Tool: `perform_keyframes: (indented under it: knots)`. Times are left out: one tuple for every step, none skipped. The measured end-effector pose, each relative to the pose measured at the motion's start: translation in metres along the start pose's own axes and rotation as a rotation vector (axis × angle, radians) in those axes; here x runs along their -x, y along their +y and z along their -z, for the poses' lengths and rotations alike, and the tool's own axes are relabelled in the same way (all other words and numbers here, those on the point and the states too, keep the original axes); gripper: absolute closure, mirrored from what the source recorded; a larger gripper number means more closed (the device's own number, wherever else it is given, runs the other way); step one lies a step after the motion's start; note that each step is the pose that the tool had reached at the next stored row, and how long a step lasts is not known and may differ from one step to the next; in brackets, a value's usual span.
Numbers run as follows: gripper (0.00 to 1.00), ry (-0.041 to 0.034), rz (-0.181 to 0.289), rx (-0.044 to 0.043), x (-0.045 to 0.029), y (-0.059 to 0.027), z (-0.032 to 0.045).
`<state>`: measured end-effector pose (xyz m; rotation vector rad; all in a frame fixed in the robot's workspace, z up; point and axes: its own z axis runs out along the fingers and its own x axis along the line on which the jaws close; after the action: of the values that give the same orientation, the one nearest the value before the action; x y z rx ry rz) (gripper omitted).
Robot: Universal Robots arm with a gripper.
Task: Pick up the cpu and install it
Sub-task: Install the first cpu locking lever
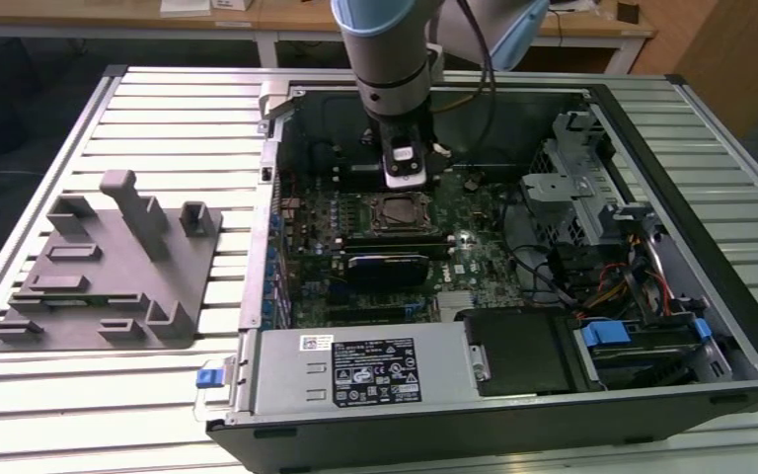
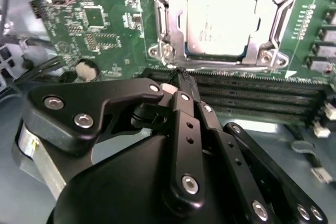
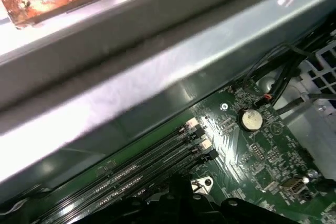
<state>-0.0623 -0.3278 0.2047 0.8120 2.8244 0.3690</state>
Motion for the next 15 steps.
perform_keyframes:
  knots:
    - [0.89,0.0000,0.000,0.0000,0.0003,0.0008,0.0028]
    - [0.89,0.0000,0.000,0.0001,0.0006,0.0016,0.0054]
    - [0.89,0.0000,0.000,0.0000,0.0009,0.0024,0.0082]
    - [0.89,0.0000,0.000,0.0001,0.0012,0.0033,0.0110]
    - [0.89,0.0000,0.000,0.0000,0.0015,0.0041,0.0137]
    - [0.89,0.0000,0.000,0.0000,0.0018,0.0050,0.0169]
    - [0.89,0.0000,0.000,0.0002,0.0022,0.0061,0.0202]
    - [0.89,0.0000,0.000,0.0000,0.0025,0.0070,0.0235]
    - [0.89,0.0000,0.000,0.0000,0.0029,0.0079,0.0265]
    - [0.89,0.0000,0.000,0.0000,0.0031,0.0085,0.0285]
    - [0.89,0.0000,0.000,-0.0001,0.0031,0.0087,0.0292]
    - [0.89,0.0000,0.000,0.0002,0.0032,0.0087,0.0291]
    - [0.89,0.0000,0.000,0.0003,0.0031,0.0087,0.0291]
    - [0.89,0.0000,0.000,0.0003,0.0032,0.0087,0.0291]
    - [0.89,0.0001,0.000,0.0003,0.0032,0.0087,0.0291]
